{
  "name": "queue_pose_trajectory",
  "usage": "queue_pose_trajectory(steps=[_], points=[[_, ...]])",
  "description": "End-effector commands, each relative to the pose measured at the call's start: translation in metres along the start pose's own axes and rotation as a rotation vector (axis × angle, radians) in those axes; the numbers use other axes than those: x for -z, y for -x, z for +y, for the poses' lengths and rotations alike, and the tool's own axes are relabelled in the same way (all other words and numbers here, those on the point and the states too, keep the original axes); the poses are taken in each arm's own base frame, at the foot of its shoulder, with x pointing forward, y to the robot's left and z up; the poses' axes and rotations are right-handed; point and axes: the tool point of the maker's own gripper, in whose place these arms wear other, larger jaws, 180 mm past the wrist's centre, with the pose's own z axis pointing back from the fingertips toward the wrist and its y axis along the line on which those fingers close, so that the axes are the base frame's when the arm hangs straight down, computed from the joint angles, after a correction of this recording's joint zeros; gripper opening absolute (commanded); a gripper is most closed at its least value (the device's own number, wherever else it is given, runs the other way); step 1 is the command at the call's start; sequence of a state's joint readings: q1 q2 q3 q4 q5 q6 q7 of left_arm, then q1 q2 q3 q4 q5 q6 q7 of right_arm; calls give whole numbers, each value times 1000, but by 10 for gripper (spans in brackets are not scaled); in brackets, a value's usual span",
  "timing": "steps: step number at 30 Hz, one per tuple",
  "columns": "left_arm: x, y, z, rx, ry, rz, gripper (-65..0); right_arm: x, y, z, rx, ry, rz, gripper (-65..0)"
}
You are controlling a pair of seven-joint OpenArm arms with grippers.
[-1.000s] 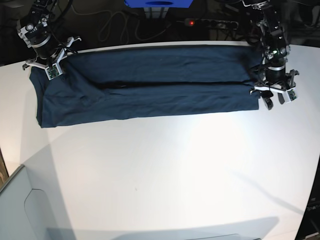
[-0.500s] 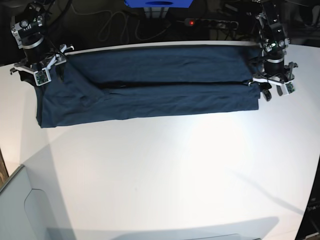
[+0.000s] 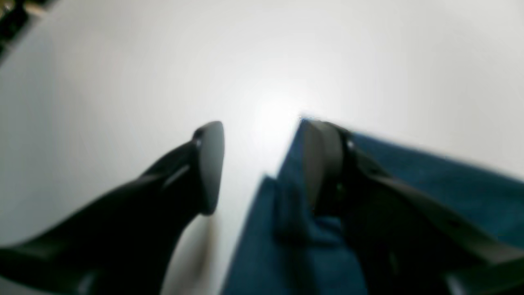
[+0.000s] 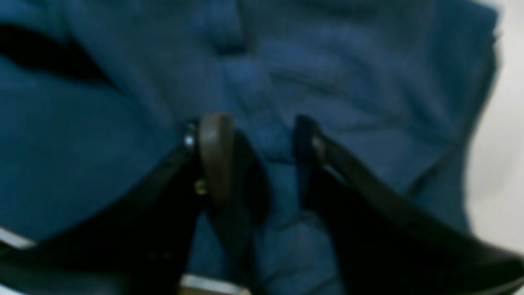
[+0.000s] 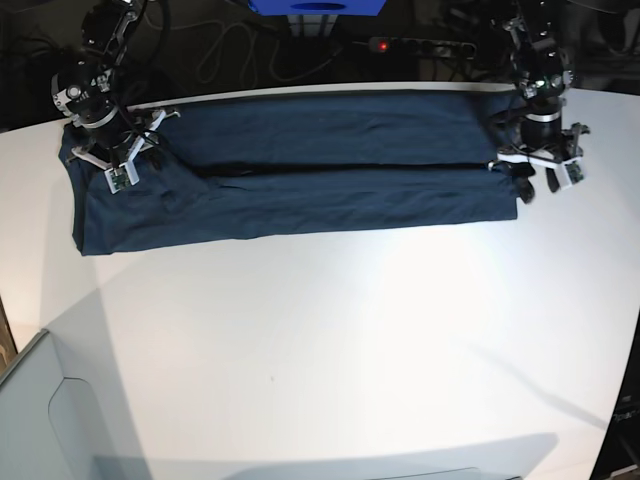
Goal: Fold the T-shirt properly
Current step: 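Reposition both grippers over the two ends of the navy strip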
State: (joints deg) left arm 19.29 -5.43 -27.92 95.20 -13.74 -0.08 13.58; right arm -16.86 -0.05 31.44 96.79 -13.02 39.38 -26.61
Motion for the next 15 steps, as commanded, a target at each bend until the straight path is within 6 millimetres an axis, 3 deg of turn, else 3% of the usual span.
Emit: queue_pose_trajectory(steps=[1,6,11,15], points=[[-1,-15,-1,10,8,-55,-327,-2,-7,-5,-18,-2,-31,-511],[0,8,-16,17,48,3,-311,5,8,-2,7,-27,3,-649],[4,32,-11,6,37,65,-311,6,8,-1,8,-27,4,-648],[7,37,-9,4,32,80,-311,6,8,-1,8,-27,4,-648]])
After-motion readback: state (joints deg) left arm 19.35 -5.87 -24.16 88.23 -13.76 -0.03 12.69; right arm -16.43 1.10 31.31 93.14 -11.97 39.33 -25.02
